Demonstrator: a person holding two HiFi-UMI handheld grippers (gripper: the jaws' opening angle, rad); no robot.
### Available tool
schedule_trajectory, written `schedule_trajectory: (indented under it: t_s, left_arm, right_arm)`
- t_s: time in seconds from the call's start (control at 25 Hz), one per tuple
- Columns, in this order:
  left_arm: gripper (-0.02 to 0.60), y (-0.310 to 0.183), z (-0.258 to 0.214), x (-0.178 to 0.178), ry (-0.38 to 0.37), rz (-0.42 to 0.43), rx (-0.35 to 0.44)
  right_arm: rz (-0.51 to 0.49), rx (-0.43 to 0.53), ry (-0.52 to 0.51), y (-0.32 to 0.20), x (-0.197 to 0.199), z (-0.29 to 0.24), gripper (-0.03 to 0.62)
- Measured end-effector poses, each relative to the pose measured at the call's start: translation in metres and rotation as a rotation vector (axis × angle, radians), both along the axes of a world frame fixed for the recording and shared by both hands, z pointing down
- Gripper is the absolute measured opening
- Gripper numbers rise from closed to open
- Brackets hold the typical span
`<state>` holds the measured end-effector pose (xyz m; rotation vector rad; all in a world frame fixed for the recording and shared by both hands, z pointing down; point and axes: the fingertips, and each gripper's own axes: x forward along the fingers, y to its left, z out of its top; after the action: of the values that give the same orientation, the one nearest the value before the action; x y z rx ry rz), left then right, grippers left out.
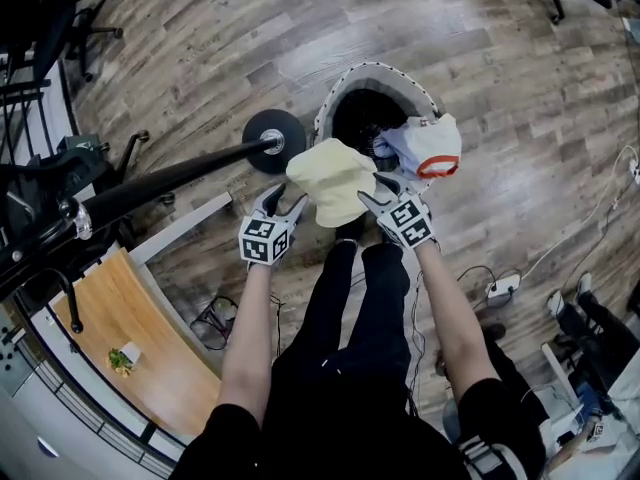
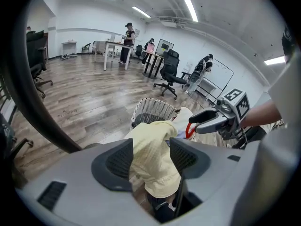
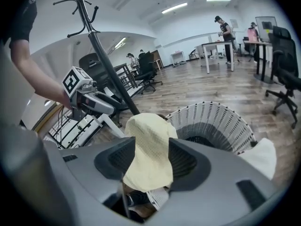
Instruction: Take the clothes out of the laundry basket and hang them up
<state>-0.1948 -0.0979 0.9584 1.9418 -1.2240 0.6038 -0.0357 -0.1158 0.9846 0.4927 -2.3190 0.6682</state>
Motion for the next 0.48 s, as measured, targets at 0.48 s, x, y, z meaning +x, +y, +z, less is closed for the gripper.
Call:
schedule_trajectory:
  t_s: [0.48]
  left_arm:
    - [0.328, -0.022, 0.066, -0.017, -0.014, -0.040, 0.005]
  right_arm:
    - [0.093, 0.015, 0.038, -0.022, -0.008, 0.060, 0.267]
